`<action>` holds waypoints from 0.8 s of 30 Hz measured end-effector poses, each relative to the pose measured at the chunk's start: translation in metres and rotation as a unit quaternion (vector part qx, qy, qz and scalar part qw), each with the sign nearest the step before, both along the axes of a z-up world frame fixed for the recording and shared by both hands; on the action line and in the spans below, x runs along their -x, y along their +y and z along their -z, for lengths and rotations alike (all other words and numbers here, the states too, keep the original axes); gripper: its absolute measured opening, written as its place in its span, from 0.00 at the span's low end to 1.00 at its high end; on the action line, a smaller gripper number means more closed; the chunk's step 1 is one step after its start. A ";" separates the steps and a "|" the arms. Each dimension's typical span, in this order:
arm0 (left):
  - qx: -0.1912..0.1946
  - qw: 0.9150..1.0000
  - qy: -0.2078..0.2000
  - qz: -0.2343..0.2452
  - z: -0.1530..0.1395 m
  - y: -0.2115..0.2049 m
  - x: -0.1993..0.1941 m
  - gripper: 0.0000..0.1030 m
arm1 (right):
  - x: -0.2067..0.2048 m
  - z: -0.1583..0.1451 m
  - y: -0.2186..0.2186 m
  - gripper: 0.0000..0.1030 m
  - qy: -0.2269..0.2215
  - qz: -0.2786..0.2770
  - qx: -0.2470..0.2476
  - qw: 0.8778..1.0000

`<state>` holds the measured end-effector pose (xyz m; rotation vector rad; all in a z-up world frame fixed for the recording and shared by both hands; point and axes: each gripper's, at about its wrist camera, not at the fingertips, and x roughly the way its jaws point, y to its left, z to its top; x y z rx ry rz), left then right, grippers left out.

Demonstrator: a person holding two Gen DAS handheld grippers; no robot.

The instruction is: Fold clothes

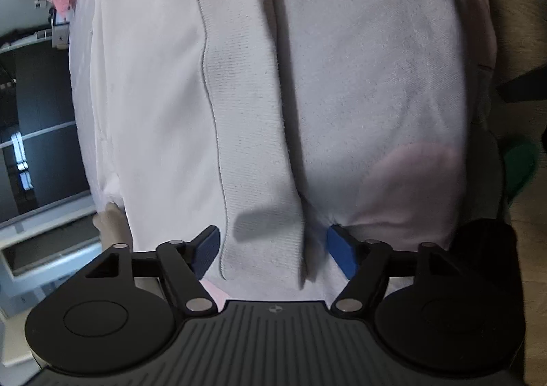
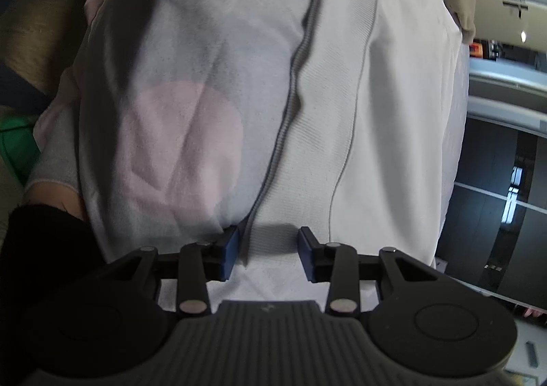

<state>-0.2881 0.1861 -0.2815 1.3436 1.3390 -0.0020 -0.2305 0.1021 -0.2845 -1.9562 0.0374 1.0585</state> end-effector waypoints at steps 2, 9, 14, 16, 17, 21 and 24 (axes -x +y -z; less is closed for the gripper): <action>-0.007 1.000 -0.002 0.008 0.003 -0.002 0.000 0.69 | 0.001 0.005 -0.001 0.40 -0.008 -0.012 0.002 1.000; -0.057 0.996 -0.002 0.073 0.018 -0.015 0.017 0.66 | 0.001 0.001 -0.001 0.25 -0.020 -0.009 -0.022 1.000; -0.021 0.999 -0.027 0.032 0.004 -0.012 0.006 0.66 | 0.002 -0.032 0.007 0.10 -0.025 0.013 -0.128 0.991; -0.014 0.998 -0.043 0.052 -0.001 -0.020 0.008 0.66 | -0.001 -0.045 0.012 0.10 -0.026 0.024 -0.174 0.984; -0.011 0.997 -0.049 0.059 -0.002 -0.023 0.009 0.66 | -0.003 -0.051 0.014 0.09 -0.027 0.030 -0.196 0.980; 0.002 0.997 -0.059 0.054 -0.004 -0.024 0.005 0.66 | -0.012 -0.074 0.023 0.09 -0.031 0.054 -0.278 0.958; 0.003 0.997 -0.058 0.052 -0.006 -0.022 0.006 0.65 | -0.025 -0.083 0.024 0.09 -0.034 0.083 -0.315 0.945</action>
